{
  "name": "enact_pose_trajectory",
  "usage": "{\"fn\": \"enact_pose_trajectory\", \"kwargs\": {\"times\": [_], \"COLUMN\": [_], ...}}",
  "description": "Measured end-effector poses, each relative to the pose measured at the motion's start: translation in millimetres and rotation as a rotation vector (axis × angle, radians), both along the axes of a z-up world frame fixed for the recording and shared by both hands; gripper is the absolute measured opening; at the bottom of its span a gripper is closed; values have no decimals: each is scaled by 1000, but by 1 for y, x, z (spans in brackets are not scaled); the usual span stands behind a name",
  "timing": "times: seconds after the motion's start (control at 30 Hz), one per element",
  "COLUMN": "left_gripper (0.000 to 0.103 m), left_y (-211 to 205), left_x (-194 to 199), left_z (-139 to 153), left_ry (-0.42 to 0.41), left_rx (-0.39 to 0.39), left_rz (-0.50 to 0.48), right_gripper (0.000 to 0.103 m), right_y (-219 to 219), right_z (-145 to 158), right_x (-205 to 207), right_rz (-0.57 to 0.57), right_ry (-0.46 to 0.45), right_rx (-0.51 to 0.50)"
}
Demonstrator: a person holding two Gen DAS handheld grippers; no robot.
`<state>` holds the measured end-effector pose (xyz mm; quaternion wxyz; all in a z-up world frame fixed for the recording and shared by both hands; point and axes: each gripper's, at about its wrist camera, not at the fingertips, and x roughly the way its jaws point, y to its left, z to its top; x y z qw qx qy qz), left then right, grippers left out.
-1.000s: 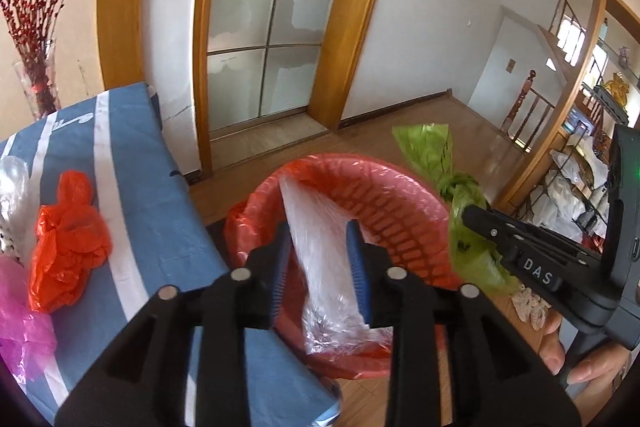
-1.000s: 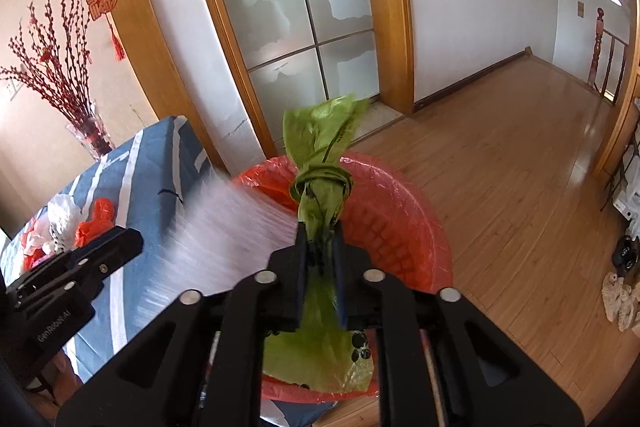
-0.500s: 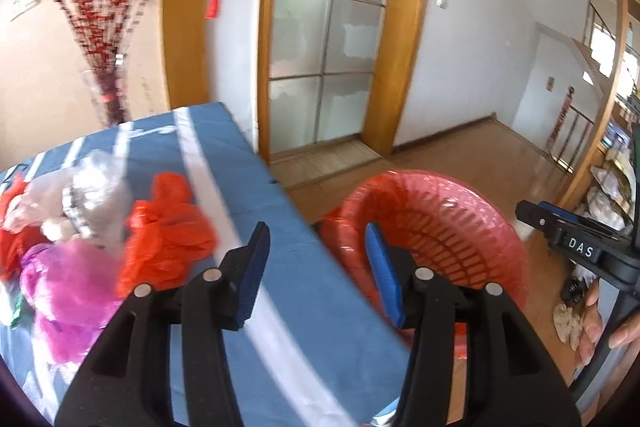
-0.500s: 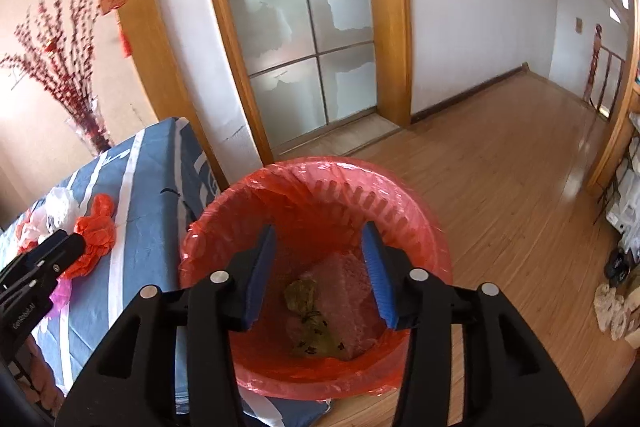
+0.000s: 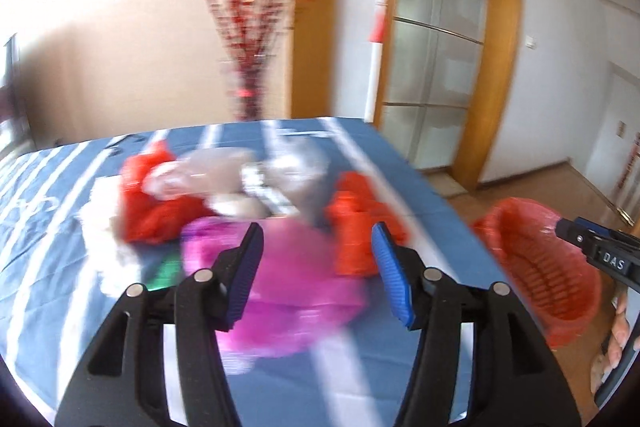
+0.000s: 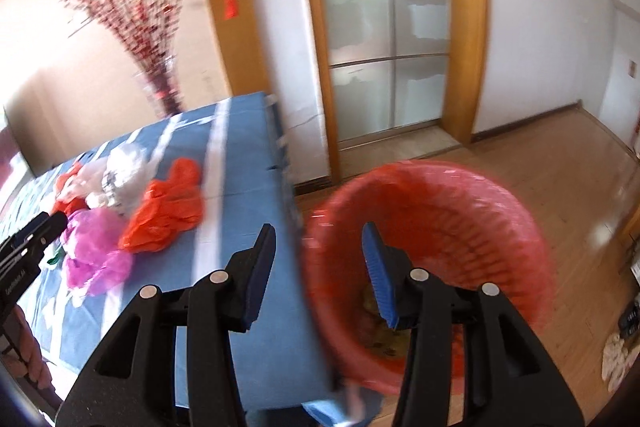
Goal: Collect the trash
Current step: 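Grasp the orange-red bag with the right tool while the left tool grasps a clear bag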
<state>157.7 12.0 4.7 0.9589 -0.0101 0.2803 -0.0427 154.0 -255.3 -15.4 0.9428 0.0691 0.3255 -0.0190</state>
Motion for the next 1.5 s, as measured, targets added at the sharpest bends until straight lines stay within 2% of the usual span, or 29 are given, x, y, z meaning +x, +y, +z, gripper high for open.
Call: {"fn": "enact_pose_trajectory", "kwargs": {"times": [0.27, 0.57, 0.73, 0.87, 0.93, 1.03, 1.27, 1.3, 1.37, 1.43, 1.5], "left_gripper": [64, 69, 74, 74, 74, 74, 74, 73, 63, 41, 36], "left_y": [96, 166, 184, 183, 181, 181, 191, 193, 196, 198, 199], "left_x": [10, 28, 39, 49, 53, 59, 73, 74, 74, 75, 74], "left_z": [-2, -15, -32, -43, -46, -50, -59, -61, -63, -66, -67], "left_ry": [17, 44, 87, 120, 132, 155, 220, 228, 239, 254, 257], "left_rx": [13, 11, -30, -27, -19, -14, -35, -48, -75, -94, -109], "left_rz": [219, 368, 401, 406, 408, 420, 440, 441, 435, 426, 413], "right_gripper": [46, 46, 46, 46, 33, 24, 20, 20, 20, 20, 19], "right_y": [87, 150, 164, 167, 165, 159, 144, 143, 141, 141, 140], "right_z": [-13, -36, -48, -60, -67, -66, -65, -65, -66, -65, -65], "right_x": [44, 105, 124, 130, 131, 127, 124, 124, 126, 125, 125], "right_rz": [148, 191, 190, 188, 190, 179, 161, 160, 158, 158, 159], "right_ry": [32, 91, 135, 186, 203, 188, 178, 177, 175, 173, 171], "right_rx": [-3, 8, -26, -63, -69, -78, -43, -39, -34, -32, -30]}}
